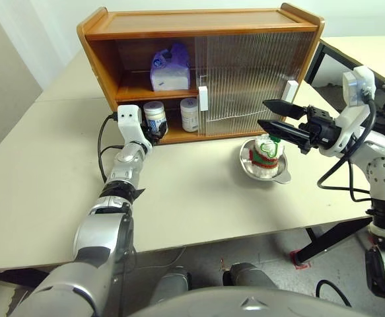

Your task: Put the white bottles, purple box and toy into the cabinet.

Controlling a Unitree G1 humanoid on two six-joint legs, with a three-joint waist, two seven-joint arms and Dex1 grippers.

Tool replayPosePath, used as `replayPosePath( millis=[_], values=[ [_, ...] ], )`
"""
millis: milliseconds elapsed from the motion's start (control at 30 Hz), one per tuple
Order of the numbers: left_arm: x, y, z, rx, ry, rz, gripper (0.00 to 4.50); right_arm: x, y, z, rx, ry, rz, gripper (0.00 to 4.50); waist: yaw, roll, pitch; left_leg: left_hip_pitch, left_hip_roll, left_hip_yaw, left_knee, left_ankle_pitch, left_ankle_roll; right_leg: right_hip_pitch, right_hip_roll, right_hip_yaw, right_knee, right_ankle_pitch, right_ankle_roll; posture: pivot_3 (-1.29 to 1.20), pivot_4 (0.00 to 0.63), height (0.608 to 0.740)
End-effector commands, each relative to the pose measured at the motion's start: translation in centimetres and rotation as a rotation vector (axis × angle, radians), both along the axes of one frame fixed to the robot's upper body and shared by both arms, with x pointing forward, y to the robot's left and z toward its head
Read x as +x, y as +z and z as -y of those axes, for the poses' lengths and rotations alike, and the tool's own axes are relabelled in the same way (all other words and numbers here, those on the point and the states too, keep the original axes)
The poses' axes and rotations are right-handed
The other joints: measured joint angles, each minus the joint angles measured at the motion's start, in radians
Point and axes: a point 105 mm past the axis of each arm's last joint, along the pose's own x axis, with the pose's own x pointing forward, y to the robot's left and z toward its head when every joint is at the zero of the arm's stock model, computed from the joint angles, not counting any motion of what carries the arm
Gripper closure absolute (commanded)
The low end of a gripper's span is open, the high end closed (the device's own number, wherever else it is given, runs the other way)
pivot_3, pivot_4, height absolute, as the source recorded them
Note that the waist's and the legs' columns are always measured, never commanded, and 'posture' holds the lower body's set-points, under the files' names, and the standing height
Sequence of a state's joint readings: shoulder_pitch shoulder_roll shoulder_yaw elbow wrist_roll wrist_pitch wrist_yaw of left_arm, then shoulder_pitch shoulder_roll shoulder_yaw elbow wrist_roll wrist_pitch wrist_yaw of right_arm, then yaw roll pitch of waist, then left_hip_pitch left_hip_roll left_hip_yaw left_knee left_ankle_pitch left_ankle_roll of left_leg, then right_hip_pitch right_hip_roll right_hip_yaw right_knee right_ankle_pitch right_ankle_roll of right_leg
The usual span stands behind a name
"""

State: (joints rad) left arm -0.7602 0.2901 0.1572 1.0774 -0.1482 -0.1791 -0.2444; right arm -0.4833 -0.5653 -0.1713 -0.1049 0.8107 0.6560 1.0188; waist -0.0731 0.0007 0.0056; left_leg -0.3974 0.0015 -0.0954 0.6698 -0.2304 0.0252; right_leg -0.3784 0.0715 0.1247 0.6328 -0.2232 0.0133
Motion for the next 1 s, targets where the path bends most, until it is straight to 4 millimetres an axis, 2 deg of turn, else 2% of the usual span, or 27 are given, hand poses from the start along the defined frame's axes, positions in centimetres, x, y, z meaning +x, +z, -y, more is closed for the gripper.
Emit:
replayPosePath(
  millis=[33, 200, 333, 600, 900, 1000],
  values=[
    [0.3, -0.2, 0.3, 0.001, 0.029, -0.011, 1.44, 0.1, -0.1, 0.2, -0.010, -0.005, 0.004, 0.00, 0.000, 0.000, 0.000, 0.000, -0.001, 0.000, 0.000, 0.000, 0.000, 0.000, 0.000, 0.000, 0.000, 0.000, 0.000, -0.12, 0.000, 0.740],
    [0.4, -0.7, 0.6, 0.007, 0.047, -0.030, 1.44, 0.1, 0.0, 0.2, -0.011, -0.006, 0.008, 0.00, -0.001, 0.000, 0.000, 0.001, -0.011, 0.000, 0.001, 0.000, 0.000, 0.001, 0.000, -0.001, 0.000, 0.001, 0.002, -0.12, 0.000, 0.740],
    [0.3, -1.1, 1.0, 0.007, 0.032, -0.042, 0.02, 0.1, 0.1, 0.2, -0.012, -0.007, 0.011, 0.00, -0.002, 0.000, 0.000, 0.003, -0.013, 0.000, 0.001, 0.000, 0.000, 0.003, -0.001, 0.000, 0.000, 0.001, 0.003, -0.13, 0.000, 0.740],
    [-0.3, -0.5, 1.5, -0.010, -0.031, 0.040, 0.02, 0.1, 0.0, 0.2, -0.012, -0.009, 0.008, 0.00, -0.003, -0.001, 0.001, 0.003, -0.014, 0.000, 0.001, 0.000, 0.000, 0.003, -0.001, 0.000, -0.001, 0.000, 0.004, -0.12, 0.000, 0.740],
    [-2.6, 1.1, 1.6, -0.015, -0.105, 0.126, 0.02, 0.2, -0.1, -0.2, -0.006, 0.002, 0.000, 0.00, -0.005, -0.001, 0.001, 0.003, -0.017, 0.006, 0.000, 0.000, 0.000, 0.004, 0.000, -0.001, -0.002, 0.000, 0.004, -0.12, 0.000, 0.740],
    [-4.0, 2.1, 2.5, -0.007, -0.205, 0.139, 0.02, 0.3, -0.2, -0.3, -0.003, 0.009, -0.003, 0.00, -0.008, -0.001, 0.001, 0.003, -0.016, 0.004, 0.000, 0.000, 0.000, 0.004, -0.001, -0.001, -0.002, 0.000, 0.004, -0.12, 0.000, 0.740]
  ],
)
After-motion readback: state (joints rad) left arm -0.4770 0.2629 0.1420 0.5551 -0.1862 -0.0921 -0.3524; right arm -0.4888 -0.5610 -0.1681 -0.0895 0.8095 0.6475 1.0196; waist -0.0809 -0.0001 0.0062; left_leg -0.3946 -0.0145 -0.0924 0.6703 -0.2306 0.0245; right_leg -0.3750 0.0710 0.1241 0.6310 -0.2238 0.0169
